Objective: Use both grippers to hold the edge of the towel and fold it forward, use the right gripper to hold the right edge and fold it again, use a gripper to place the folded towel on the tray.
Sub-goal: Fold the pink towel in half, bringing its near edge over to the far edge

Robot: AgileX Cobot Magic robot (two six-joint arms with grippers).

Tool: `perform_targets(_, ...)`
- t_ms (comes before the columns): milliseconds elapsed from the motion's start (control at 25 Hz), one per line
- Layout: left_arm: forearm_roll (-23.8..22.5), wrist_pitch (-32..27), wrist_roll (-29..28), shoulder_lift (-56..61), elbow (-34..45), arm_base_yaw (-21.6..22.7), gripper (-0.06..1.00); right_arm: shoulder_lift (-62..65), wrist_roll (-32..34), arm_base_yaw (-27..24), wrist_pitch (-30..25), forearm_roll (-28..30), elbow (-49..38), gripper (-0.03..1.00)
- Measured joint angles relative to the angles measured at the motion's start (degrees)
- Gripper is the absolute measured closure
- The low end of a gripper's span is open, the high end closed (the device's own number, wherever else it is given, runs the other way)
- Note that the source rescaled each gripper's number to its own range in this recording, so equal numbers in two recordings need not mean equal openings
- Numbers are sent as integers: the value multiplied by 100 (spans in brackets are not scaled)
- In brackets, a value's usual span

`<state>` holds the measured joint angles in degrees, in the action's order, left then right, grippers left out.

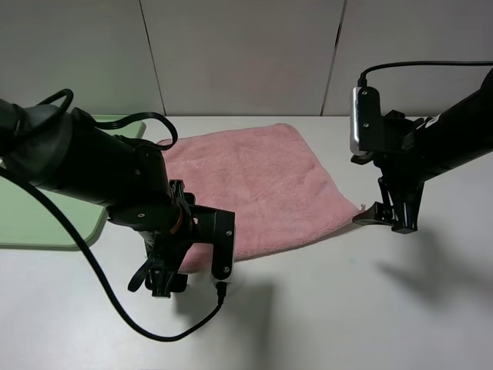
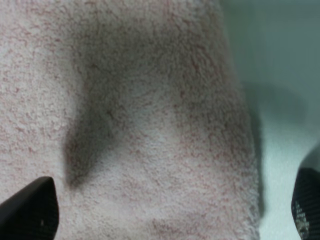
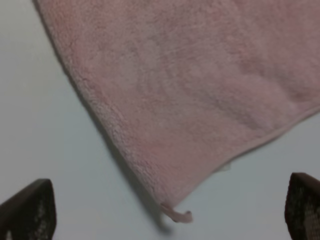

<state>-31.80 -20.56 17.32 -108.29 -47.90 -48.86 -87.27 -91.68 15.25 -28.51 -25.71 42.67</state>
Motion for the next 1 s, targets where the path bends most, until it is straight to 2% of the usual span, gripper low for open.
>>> perform_targets(720,5,0,-11,0,0,0,2,-1549,31,-2,1279,23,6,-3)
perform_targets(1000,18,0,-11,0,0,0,3,-1880,55,-2,1464,15,17,-3)
